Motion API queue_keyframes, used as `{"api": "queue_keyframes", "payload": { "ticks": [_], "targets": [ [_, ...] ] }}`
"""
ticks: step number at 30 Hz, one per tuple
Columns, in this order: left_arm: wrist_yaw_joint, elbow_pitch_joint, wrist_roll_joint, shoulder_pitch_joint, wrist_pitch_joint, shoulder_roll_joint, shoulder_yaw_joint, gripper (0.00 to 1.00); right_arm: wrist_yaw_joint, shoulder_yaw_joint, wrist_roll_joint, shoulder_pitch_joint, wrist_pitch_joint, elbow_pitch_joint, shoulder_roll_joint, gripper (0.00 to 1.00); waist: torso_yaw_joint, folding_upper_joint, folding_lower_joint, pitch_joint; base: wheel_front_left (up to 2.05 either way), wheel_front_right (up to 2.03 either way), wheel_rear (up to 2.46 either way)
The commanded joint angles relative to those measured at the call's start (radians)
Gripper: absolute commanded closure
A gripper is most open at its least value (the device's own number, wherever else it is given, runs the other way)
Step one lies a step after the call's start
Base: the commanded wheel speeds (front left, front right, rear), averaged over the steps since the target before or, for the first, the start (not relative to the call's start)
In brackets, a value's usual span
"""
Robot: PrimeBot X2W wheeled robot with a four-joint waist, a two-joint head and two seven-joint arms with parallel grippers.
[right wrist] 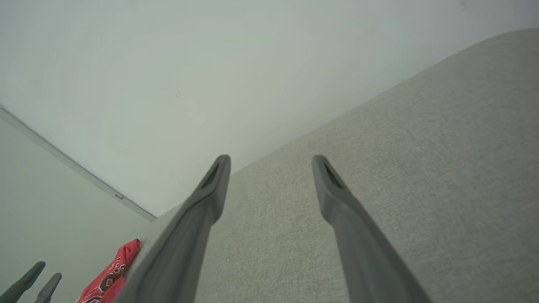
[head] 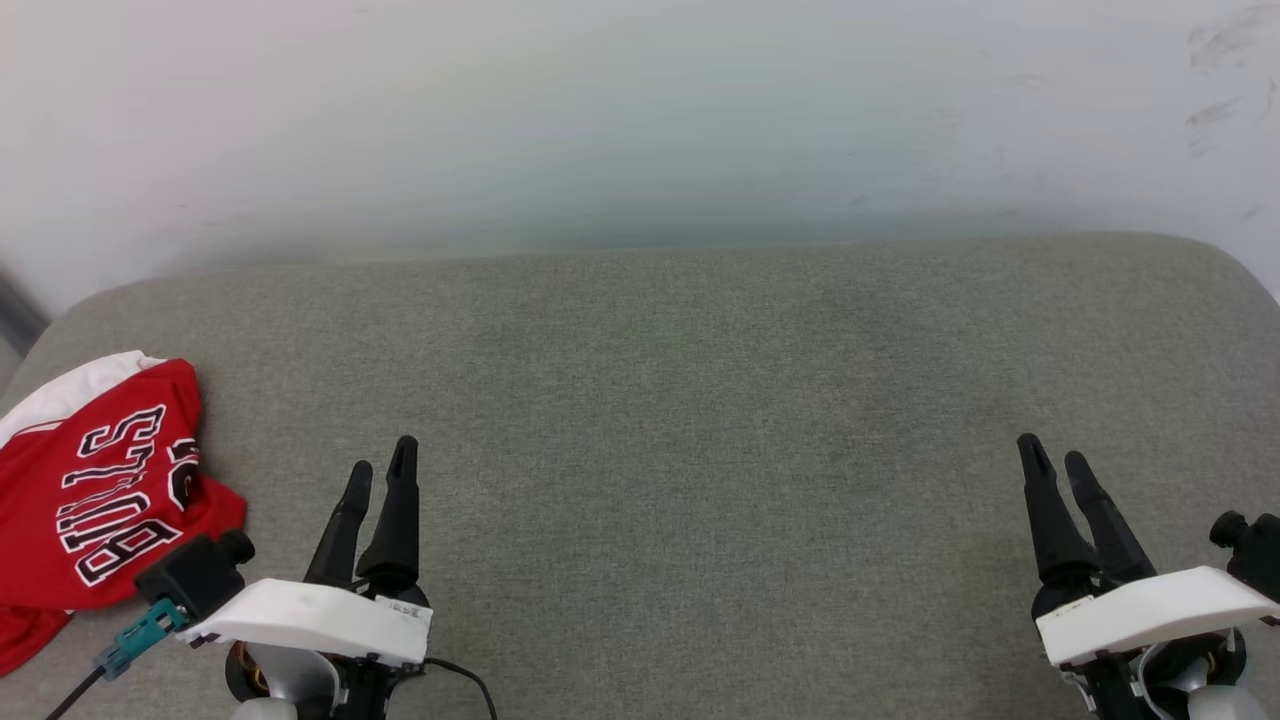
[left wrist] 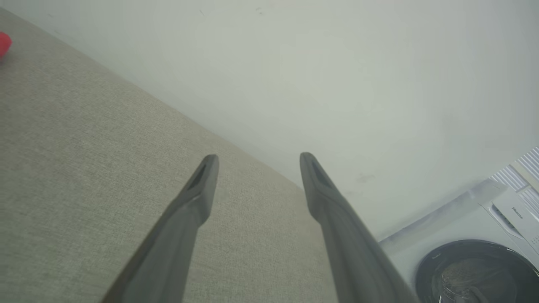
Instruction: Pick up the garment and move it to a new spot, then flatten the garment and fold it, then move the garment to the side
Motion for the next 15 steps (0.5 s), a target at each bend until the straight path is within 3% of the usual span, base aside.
{"api": "queue_keyframes", "payload": {
  "ticks": [1,15],
  "targets": [
    [0.000,-0.017,0.047,-0.003,-0.012,0.010,-0.009,0.00,0.000,0.001,-0.050,-0.014,-0.007,-0.025,-0.003,0.00,0.001,0.0000,0.0000,0.000,0.00,0.00,0.00],
    [0.004,-0.027,0.241,0.001,-0.052,0.018,-0.030,0.00,0.000,-0.009,-0.244,0.001,-0.015,-0.018,0.005,0.00,0.005,0.0000,0.0000,-0.001,0.00,0.00,0.00]
  ]
}}
